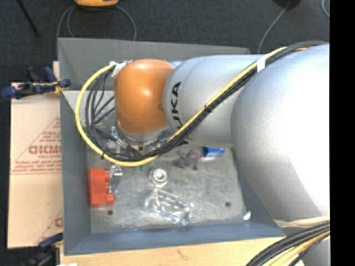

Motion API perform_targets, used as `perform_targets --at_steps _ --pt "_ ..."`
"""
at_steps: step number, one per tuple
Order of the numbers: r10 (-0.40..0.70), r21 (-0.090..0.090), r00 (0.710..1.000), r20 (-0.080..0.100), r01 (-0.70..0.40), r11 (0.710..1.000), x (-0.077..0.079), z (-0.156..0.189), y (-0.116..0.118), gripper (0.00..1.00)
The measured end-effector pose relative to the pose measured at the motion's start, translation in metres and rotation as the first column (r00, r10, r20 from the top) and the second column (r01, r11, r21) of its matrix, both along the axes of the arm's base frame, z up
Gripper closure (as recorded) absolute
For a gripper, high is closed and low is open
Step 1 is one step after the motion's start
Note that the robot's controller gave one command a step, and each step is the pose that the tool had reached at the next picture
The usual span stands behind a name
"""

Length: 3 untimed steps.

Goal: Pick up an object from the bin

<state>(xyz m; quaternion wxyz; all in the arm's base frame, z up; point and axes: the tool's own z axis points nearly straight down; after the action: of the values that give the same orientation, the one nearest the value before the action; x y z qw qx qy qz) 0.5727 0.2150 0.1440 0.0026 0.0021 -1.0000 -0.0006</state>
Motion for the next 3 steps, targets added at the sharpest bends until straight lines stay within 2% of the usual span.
perform_targets --at_steps 1,2,3 --pt "0.399 -0.003 0.917 0.012 -0.399 0.917 -0.0189 -0.0699 0.0083 0.0" --pt "0.402 -0.006 0.915 0.016 -0.402 0.916 -0.0249 -0.0696 0.0137 0.0" --pt "0.398 -0.005 0.917 0.015 -0.398 0.918 -0.0249 -0.0698 0.013 1.0"
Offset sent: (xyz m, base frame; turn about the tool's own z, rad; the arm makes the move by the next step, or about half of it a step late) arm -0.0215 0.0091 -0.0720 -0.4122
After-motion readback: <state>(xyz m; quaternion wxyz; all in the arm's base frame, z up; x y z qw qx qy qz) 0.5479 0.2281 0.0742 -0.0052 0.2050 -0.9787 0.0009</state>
